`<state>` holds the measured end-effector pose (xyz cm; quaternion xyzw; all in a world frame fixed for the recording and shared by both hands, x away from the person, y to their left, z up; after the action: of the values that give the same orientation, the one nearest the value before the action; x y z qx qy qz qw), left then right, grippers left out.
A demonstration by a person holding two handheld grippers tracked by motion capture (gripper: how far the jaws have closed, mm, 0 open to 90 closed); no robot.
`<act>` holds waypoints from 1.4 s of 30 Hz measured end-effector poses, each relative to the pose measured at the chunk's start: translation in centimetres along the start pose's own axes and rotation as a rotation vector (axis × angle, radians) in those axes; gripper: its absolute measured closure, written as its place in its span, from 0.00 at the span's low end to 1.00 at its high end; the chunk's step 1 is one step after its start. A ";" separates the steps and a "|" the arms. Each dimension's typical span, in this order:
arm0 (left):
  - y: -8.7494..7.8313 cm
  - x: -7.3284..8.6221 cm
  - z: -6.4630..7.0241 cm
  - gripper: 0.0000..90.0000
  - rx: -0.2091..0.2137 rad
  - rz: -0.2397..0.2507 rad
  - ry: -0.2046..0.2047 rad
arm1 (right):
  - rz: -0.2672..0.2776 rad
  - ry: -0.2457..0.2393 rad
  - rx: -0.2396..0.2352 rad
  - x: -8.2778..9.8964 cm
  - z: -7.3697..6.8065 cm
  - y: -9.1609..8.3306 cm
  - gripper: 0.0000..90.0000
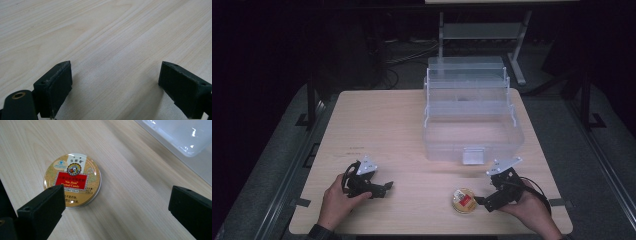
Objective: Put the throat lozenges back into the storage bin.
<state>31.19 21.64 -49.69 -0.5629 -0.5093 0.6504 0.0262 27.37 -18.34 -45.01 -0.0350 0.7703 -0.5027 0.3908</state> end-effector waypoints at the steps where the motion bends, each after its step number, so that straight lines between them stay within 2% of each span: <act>1: 0.0 0.0 0.0 0.12 0.000 0.000 0.000 | -0.001 -0.002 -0.002 0.0 -0.1 0.0 0.00; 33: 0.0 0.0 0.0 0.12 0.000 0.000 0.000 | -0.047 -0.076 -0.041 -1.1 -2.2 1.6 0.00; 42: 0.0 0.0 0.0 0.12 0.000 0.000 0.000 | -0.062 -0.083 -0.046 -1.1 -2.7 2.1 0.00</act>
<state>31.19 21.64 -49.69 -0.5629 -0.5093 0.6504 0.0263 27.16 -14.80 -45.51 -0.0889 0.7634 -0.4947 0.4056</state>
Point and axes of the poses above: each handheld gripper's, and its own axes: y roughly forward along the jaws, x roughly out of its underside, z roughly to its right, the point moved 3 cm from there along y, roughly forward along the jaws, and after that the axes turned 12 degrees about y, right-handed, at the moved point
